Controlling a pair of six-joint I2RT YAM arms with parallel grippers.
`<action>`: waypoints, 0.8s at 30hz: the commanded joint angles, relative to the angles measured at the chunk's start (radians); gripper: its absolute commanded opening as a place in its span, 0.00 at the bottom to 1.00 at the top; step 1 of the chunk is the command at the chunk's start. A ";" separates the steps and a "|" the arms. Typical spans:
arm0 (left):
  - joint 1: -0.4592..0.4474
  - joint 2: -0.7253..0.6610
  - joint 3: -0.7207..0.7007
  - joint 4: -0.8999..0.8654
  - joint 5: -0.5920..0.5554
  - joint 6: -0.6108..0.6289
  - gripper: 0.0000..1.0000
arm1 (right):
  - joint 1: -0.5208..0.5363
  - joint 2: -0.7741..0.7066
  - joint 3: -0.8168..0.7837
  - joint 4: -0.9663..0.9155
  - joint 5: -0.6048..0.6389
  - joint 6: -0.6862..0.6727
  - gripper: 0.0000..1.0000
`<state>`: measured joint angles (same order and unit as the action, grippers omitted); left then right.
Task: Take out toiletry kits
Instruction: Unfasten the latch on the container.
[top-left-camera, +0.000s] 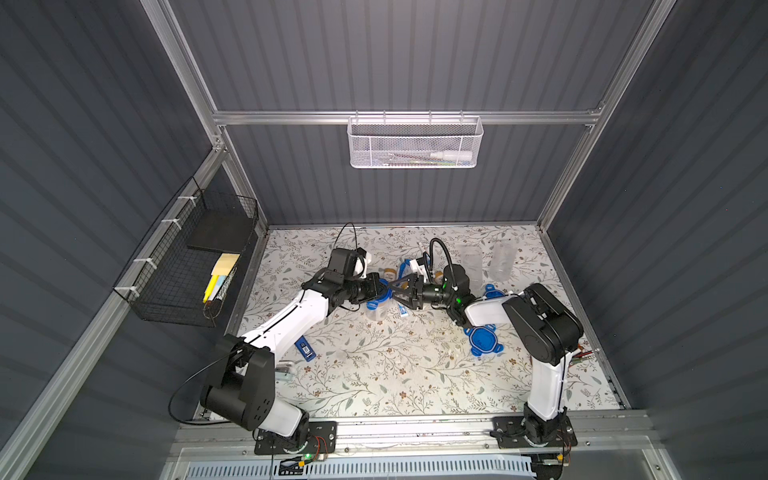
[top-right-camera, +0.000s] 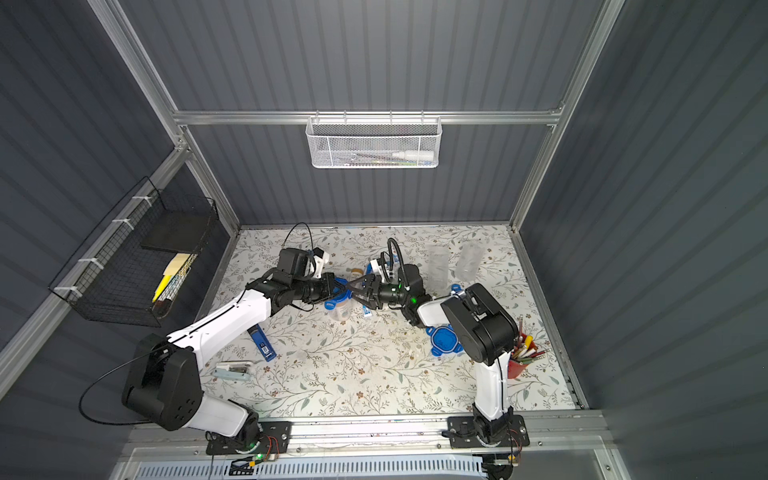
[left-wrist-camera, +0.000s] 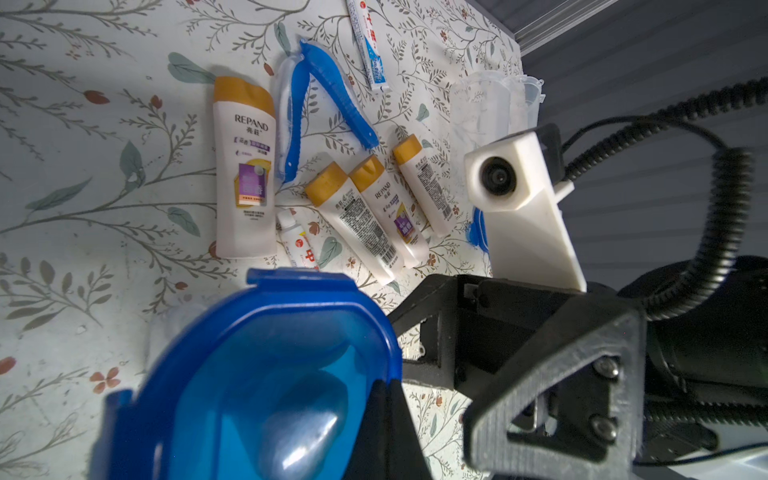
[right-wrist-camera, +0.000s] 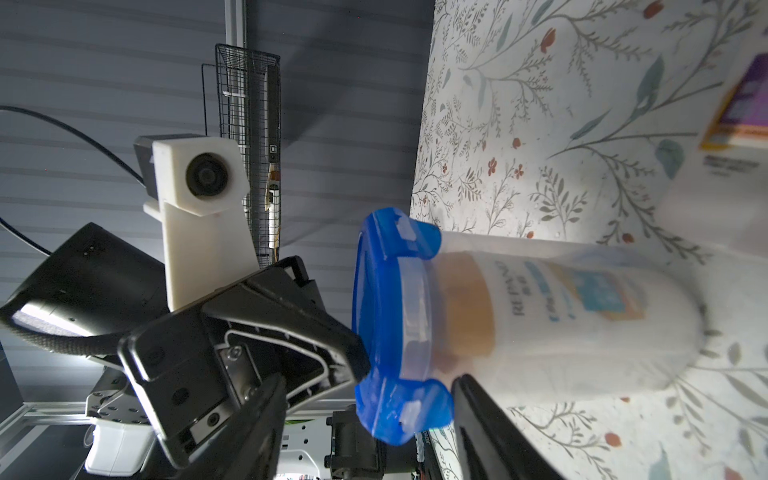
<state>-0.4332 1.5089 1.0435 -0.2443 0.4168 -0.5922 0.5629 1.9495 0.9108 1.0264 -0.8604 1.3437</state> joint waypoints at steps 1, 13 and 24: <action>0.004 0.093 -0.098 -0.245 -0.115 -0.007 0.00 | -0.002 -0.089 0.006 0.169 -0.047 0.011 0.65; 0.004 0.070 -0.115 -0.245 -0.118 -0.011 0.00 | -0.009 -0.123 -0.004 0.159 -0.048 0.005 0.65; 0.004 0.041 0.039 -0.323 -0.123 0.015 0.00 | -0.009 -0.244 -0.015 -0.139 -0.039 -0.184 0.65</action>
<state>-0.4324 1.5040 1.0870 -0.3046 0.3836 -0.5976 0.5499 1.7500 0.8883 0.9951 -0.8913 1.2480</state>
